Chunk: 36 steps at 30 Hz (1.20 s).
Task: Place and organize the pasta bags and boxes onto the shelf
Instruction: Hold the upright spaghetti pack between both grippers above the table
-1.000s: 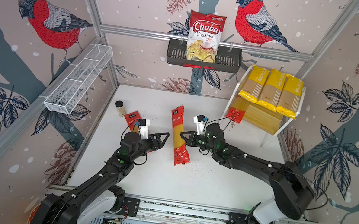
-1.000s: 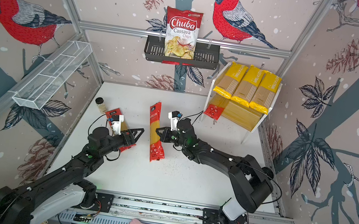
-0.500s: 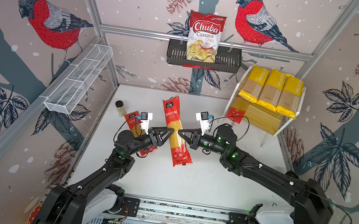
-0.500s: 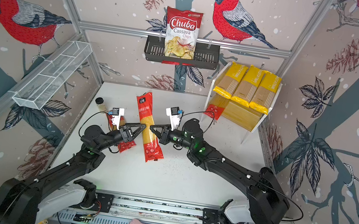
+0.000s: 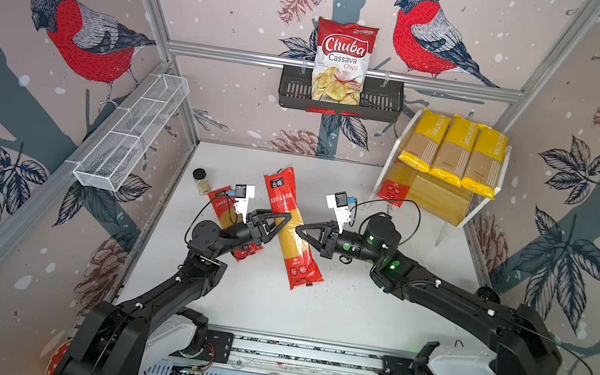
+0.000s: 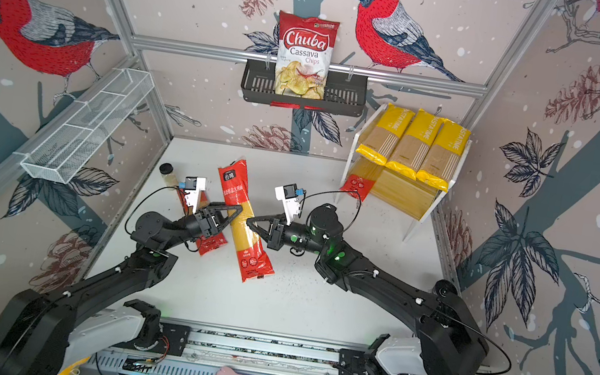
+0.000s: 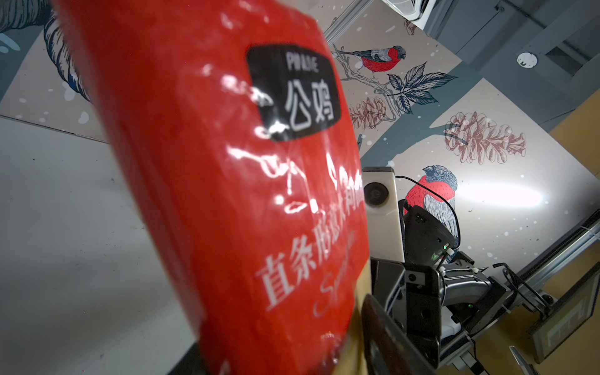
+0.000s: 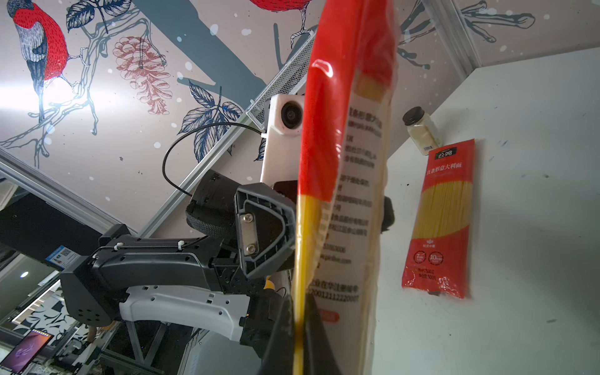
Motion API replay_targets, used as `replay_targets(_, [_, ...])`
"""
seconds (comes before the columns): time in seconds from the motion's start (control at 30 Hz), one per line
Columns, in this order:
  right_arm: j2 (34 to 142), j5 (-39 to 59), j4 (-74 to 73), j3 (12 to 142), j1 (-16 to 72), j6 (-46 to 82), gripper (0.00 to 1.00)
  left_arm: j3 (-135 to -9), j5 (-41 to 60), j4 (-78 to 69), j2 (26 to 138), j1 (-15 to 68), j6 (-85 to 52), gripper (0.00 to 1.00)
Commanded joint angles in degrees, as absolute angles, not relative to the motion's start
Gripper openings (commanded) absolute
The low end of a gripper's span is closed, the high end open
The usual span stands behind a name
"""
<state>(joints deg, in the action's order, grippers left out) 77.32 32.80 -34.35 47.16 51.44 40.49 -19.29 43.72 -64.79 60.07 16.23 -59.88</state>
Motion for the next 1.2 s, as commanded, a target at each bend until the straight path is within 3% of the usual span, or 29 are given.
replay_targets(0.0, [77.5,34.2,-43.3,47.1,51.5,40.7,0.03,-20.0,45.4,-69.8,60.3,16.4,-60.5,0.5])
replay_targets(0.43, [78.0,32.6,-43.2,46.5,50.4,42.0,0.03,-20.3,44.7,-66.8,59.4,16.5,-58.5,0.39])
replay_targets(0.7, [78.9,35.6,-45.9,47.5,51.4,43.3,0.02,-20.3,44.3,-69.0,59.8,17.1,-59.2,0.66])
replay_targets(1.17, [78.2,40.5,-57.9,44.5,50.4,51.2,0.02,-20.1,42.8,-66.6,59.4,17.0,-56.6,0.73])
